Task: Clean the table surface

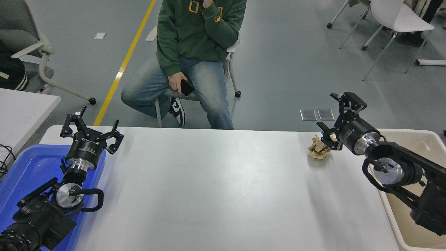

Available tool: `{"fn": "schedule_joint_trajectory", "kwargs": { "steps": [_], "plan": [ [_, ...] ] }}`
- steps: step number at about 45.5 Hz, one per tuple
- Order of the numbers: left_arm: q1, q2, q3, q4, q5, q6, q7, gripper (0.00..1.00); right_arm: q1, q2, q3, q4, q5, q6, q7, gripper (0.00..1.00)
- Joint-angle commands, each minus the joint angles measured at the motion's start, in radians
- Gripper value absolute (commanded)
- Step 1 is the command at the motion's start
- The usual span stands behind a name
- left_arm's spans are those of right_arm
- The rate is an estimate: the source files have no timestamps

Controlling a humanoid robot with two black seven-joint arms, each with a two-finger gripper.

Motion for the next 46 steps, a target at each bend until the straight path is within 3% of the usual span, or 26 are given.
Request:
{"fn": "schedule_joint_trajectory", "kwargs": {
  "steps": [1,12,26,33,46],
  "plan": [
    [0.0,0.0,0.0,0.0,-0.001,0.0,0.0,1.0,-0.006,0.002,0.005,0.002,0.002,-0.001,0.005,1.0],
    [0.0,0.0,0.0,0.0,0.0,0.0,0.0,1.0,0.028,-0.046,-0.058,0.001,-0.015,0.007,-0.006,1.0],
    [0.0,0.0,0.0,0.0,0.0,0.0,0.0,1.0,0.316,-0.123,-0.521,-0.044,-0.021,0.007,-0.021,1.0],
    [0.0,0.0,0.0,0.0,-0.001,0.0,0.0,1.0,0.419,-0.1,-0.696,-0.117,-0.023,0.011,-0.118,1.0],
    [0.0,0.0,0.0,0.0,0.0,0.0,0.0,1.0,0.465,0.107,-0.856,-0.369,-0.022,0.06,-0.285,1.0]
  ]
}}
